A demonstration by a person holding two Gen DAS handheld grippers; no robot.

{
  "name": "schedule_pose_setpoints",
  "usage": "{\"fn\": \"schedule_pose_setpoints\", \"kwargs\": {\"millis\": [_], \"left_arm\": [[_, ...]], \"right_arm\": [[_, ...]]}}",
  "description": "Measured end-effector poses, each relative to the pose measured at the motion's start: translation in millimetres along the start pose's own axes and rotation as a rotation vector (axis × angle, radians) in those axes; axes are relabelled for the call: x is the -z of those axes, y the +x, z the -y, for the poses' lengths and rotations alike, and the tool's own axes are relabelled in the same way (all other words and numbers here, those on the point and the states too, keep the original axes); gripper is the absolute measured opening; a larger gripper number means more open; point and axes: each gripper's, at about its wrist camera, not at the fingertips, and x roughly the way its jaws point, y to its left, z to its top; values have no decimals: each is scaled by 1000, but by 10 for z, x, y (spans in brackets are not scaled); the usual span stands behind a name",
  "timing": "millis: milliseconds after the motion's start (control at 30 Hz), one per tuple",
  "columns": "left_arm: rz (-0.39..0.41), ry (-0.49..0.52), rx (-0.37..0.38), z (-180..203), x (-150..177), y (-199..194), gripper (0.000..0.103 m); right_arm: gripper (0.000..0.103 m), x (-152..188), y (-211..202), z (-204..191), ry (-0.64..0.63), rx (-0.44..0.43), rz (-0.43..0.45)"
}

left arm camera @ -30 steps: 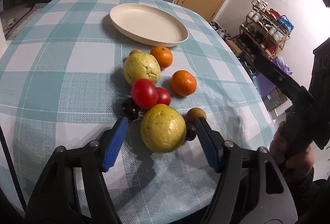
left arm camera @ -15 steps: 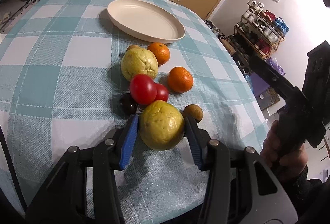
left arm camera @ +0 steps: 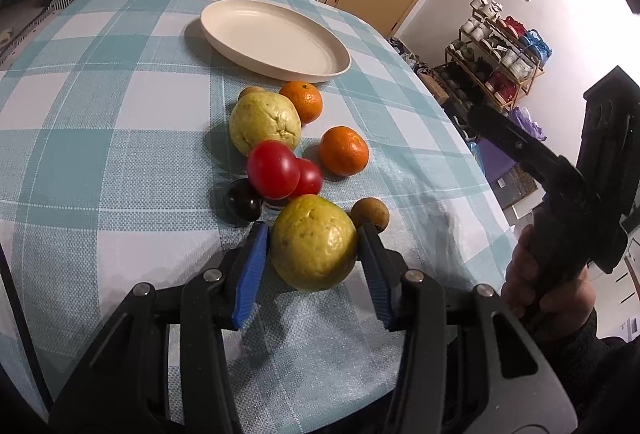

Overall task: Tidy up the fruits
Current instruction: 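Lower the left gripper onto the large yellow-green fruit and close, then lift the yellow-green fruit with the left gripper while the right gripper grasps the other yellow-green fruit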

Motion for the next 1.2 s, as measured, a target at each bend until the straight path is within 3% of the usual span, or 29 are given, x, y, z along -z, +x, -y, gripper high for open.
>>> {"fn": "schedule_pose_setpoints", "kwargs": {"millis": [500,633,867,1200], "left_arm": [[63,34,25,63,-50,-235,43],[110,32,22,43,-131,-420,43],[189,0,-8,-157,-313,-765,43],[259,-57,-65,-578,-550,-1125,43]], "right_arm": [[103,-30,35,-78,-13,-16,-8],[103,-78,66,-78,13,-77,-25],[103,-156,287,-209,70,-259,-116],[103,-199,689,-598,71,-358,-241]]}}
